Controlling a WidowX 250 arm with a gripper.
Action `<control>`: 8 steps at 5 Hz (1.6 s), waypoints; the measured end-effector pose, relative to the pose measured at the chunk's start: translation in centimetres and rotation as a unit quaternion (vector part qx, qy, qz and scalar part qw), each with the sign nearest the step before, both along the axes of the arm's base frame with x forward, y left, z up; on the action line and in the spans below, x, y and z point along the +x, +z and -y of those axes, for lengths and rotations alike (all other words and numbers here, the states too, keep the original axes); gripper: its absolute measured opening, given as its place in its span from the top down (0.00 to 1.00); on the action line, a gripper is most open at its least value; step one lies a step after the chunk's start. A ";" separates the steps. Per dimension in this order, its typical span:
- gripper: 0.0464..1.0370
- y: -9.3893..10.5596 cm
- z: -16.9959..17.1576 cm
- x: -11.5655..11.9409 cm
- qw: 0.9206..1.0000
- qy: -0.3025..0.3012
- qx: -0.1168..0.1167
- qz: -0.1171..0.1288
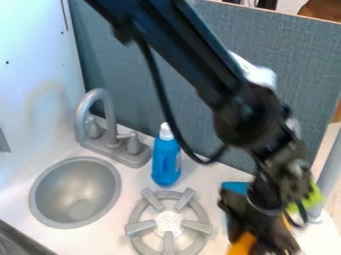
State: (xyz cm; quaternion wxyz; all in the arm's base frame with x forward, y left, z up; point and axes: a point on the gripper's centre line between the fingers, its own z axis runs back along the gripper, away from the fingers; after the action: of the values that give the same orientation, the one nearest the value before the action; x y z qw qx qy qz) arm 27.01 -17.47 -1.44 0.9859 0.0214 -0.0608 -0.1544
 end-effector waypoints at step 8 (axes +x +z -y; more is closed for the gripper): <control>0.24 -6.1 -14.6 5.6 0.971 0.217 0.014 -0.097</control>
State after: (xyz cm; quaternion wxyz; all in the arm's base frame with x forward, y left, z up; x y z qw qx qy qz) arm 32.60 -2.88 -7.50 0.9966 0.0327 0.0434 0.0614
